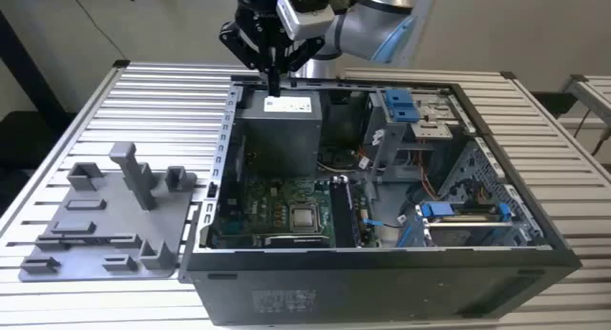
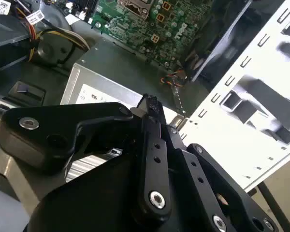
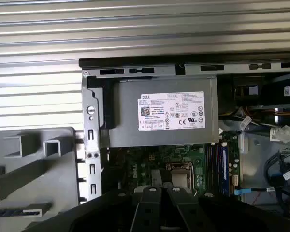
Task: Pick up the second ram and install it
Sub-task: 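Reach for the second ram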
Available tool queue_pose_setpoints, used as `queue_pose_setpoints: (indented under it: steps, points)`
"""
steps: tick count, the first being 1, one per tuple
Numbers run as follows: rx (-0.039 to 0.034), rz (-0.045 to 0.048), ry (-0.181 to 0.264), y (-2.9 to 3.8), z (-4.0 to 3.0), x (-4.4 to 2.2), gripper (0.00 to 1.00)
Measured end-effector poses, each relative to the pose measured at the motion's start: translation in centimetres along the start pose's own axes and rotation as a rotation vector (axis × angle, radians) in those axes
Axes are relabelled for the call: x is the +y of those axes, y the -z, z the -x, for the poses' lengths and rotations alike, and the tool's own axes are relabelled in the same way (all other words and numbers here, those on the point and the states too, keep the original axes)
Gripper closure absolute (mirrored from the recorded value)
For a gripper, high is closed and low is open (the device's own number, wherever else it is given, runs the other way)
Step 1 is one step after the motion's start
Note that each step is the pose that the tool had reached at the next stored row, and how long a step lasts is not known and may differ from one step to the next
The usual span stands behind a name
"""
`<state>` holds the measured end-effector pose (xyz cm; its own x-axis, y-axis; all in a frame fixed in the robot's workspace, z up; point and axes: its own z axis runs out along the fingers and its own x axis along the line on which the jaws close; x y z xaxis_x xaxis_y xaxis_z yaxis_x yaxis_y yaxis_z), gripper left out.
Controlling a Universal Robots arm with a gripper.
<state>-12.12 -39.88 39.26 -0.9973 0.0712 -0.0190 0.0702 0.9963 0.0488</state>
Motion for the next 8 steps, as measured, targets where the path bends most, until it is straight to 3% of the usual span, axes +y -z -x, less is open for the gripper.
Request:
queue_pose_setpoints:
  steps: [8]
  points:
    - [-0.0001,-0.0026,0.000,0.01,0.00,0.00,0.89]
